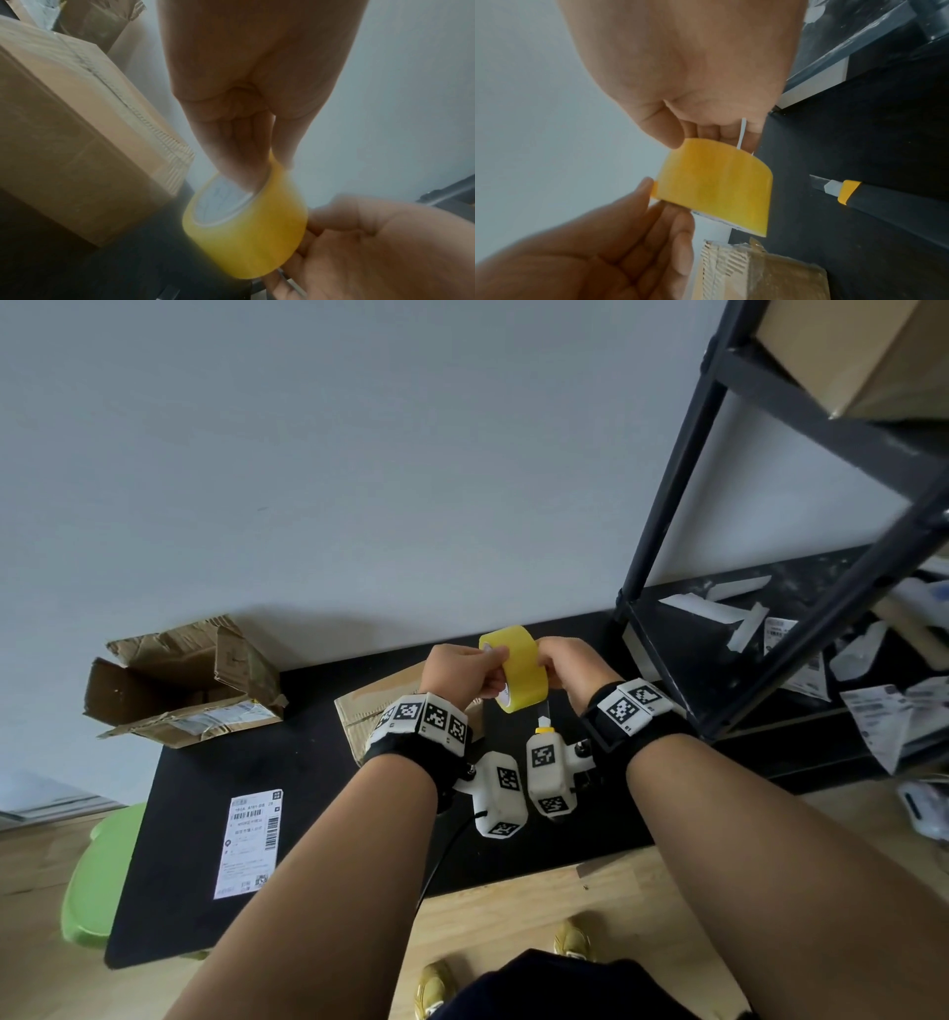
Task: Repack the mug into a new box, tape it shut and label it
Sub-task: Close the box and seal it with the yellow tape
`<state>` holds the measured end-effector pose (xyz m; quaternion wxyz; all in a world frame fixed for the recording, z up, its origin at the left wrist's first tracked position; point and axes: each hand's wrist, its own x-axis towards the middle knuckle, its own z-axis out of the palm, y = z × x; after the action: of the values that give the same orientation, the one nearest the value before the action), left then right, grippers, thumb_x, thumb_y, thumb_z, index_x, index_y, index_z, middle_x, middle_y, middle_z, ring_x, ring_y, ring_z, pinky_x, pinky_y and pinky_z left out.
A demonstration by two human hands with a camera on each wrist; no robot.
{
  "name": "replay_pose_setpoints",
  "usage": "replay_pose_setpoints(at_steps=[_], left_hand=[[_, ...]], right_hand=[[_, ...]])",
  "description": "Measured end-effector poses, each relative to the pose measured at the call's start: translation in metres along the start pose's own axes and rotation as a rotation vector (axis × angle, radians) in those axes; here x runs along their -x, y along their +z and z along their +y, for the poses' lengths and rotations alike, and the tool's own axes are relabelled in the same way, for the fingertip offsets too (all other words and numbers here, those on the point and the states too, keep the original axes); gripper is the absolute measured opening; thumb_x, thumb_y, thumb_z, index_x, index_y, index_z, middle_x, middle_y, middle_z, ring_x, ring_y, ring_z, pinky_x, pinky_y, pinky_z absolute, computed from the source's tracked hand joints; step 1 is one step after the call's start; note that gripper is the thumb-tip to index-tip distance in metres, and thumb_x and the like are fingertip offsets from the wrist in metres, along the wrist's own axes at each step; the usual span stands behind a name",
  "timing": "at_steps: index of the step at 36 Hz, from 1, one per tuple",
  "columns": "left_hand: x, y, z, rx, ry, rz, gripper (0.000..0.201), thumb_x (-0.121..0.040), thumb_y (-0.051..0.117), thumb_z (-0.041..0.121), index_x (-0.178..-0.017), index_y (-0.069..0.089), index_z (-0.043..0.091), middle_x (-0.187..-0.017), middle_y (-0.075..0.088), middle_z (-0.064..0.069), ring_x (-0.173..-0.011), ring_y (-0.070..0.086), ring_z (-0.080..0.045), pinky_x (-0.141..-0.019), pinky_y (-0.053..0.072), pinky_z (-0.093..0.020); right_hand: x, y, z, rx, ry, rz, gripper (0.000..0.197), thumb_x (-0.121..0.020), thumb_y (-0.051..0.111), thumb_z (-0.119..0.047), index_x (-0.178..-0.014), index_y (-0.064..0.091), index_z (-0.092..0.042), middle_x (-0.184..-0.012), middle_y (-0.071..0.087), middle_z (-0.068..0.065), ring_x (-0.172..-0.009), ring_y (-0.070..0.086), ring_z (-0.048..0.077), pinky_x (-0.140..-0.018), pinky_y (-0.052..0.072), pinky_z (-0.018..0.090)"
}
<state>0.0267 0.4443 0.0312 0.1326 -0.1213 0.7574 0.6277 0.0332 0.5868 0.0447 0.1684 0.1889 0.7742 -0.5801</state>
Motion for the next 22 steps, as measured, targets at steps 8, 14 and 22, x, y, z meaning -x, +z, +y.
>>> replay_pose_setpoints(at_steps=[8,14,22], left_hand=[[0.001,0.008,0.003,-0.017,0.054,-0.013,0.031,-0.089,0.066,0.019,-0.077,0.070,-0.010,-0.067,0.065,-0.014,-0.059,0.061,-0.019,-0.076,0.059,-0.034],[0.000,0.013,0.002,-0.030,0.071,-0.005,0.032,-0.088,0.067,0.018,-0.077,0.069,-0.011,-0.063,0.064,-0.011,-0.058,0.060,-0.018,-0.076,0.059,-0.037],[-0.003,0.011,0.000,-0.044,0.065,0.017,0.030,-0.088,0.067,0.019,-0.078,0.070,-0.009,-0.065,0.066,-0.012,-0.059,0.061,-0.020,-0.076,0.059,-0.037]], right_hand=[[-0.003,-0.007,-0.001,-0.069,-0.013,0.054,0.006,-0.069,0.048,-0.014,-0.068,0.053,-0.010,-0.078,0.054,0.014,-0.078,0.055,0.027,-0.081,0.050,0.044],[-0.007,-0.008,-0.002,0.006,-0.030,0.092,0.022,-0.079,0.042,-0.001,-0.061,0.047,-0.012,-0.067,0.047,0.005,-0.071,0.047,0.025,-0.071,0.039,0.035],[-0.003,-0.007,0.003,0.017,-0.065,0.041,0.031,-0.078,0.044,0.005,-0.097,0.068,-0.001,-0.083,0.059,0.010,-0.085,0.054,0.026,-0.077,0.042,0.036]])
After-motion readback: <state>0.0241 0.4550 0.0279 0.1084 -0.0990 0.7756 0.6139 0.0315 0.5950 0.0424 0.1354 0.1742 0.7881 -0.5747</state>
